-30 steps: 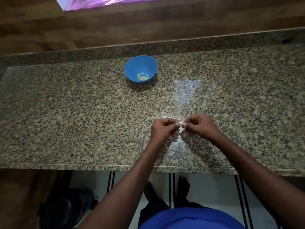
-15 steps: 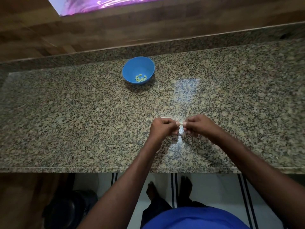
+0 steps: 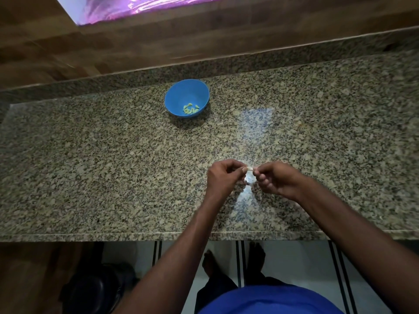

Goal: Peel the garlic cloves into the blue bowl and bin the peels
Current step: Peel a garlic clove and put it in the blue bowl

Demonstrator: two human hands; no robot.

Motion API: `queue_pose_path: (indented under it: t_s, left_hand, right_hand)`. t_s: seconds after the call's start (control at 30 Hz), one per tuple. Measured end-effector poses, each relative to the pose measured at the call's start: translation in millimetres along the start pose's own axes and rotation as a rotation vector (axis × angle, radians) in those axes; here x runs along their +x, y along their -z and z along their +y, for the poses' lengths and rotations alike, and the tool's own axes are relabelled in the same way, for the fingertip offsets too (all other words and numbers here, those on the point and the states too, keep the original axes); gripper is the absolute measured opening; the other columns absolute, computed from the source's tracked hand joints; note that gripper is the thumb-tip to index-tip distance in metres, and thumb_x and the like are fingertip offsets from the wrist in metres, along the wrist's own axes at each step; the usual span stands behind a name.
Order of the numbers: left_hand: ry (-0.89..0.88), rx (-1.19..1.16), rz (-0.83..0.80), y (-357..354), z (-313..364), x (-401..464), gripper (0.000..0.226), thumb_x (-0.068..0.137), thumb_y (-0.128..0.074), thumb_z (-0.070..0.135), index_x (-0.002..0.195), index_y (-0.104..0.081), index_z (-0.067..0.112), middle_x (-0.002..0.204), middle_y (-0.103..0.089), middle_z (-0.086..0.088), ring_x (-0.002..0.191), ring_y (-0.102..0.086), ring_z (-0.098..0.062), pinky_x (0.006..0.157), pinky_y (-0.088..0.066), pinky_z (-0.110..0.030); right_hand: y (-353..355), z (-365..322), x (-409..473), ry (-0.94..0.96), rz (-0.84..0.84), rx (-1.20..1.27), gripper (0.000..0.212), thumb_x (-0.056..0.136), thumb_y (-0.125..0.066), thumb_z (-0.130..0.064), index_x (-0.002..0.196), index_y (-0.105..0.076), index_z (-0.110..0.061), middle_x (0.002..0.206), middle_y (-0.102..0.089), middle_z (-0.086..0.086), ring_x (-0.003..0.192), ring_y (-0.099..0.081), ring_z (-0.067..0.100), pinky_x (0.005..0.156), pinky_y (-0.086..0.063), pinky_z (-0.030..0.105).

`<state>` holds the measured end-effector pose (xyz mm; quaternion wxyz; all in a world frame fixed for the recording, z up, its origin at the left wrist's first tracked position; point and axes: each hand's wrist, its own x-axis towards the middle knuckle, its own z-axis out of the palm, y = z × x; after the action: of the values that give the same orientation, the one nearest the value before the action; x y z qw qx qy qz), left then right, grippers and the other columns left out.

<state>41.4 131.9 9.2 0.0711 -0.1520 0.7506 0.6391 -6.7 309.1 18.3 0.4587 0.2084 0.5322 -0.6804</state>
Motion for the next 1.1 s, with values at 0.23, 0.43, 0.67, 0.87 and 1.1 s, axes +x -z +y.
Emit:
queue_pose_path:
  t_s: [0.23,0.43,0.67,0.87,1.1]
  left_hand:
    - [0.084,-0.134,-0.032,13.4,-2.3,3.8,0.01,0.093,-0.074,0.01,0.099,-0.075,0.001,0.089,-0.075,-0.019,0.075,-0.073,-0.022,0.071,-0.062,-0.034]
    - [0.126,-0.194,-0.09,11.1,2.3,0.1,0.018,0.093,-0.074,0.009,0.101,-0.072,-0.007,0.086,-0.071,-0.018,0.072,-0.068,-0.019,0.068,-0.059,-0.027]
    - [0.14,-0.222,-0.119,10.1,5.1,-2.3,0.017,0.09,-0.077,0.009,0.1,-0.072,-0.004,0.084,-0.073,-0.011,0.073,-0.068,-0.017,0.07,-0.059,-0.026]
    - [0.152,-0.22,-0.138,8.0,2.7,-3.0,0.017,0.089,-0.078,0.012,0.098,-0.076,-0.002,0.085,-0.075,-0.015,0.077,-0.07,-0.022,0.074,-0.06,-0.031]
    - [0.29,-0.28,-0.154,2.8,5.2,-3.4,0.017,0.094,-0.073,0.01,0.101,-0.073,-0.005,0.082,-0.073,-0.013,0.069,-0.069,-0.018,0.065,-0.058,-0.024]
  right_hand:
    - [12.7,8.8,-0.8,0.151,0.179,-0.39,0.027,0.095,-0.06,-0.012,0.068,-0.062,-0.008,0.057,-0.053,0.004,0.044,-0.041,0.013,0.042,-0.034,0.019]
    - [2.4,10.8,-7.3,0.35,0.393,-1.039,0.014,0.085,-0.081,-0.026,0.076,-0.071,-0.021,0.067,-0.068,-0.007,0.054,-0.06,0.01,0.051,-0.041,0.019]
    - [1.7,5.8,-24.0,0.517,0.225,-0.477,0.013,0.096,-0.069,-0.015,0.102,-0.073,-0.004,0.087,-0.078,0.012,0.077,-0.075,0.029,0.072,-0.063,0.038]
    - [-0.2,14.5,-23.2,0.575,0.259,-0.405,0.009,0.091,-0.074,-0.003,0.097,-0.072,0.003,0.08,-0.077,0.017,0.074,-0.076,0.034,0.073,-0.064,0.044]
    - [0.2,19.4,-18.3,0.623,0.299,-0.4,0.005,0.091,-0.072,0.001,0.096,-0.071,0.002,0.079,-0.076,0.016,0.072,-0.075,0.033,0.07,-0.064,0.042]
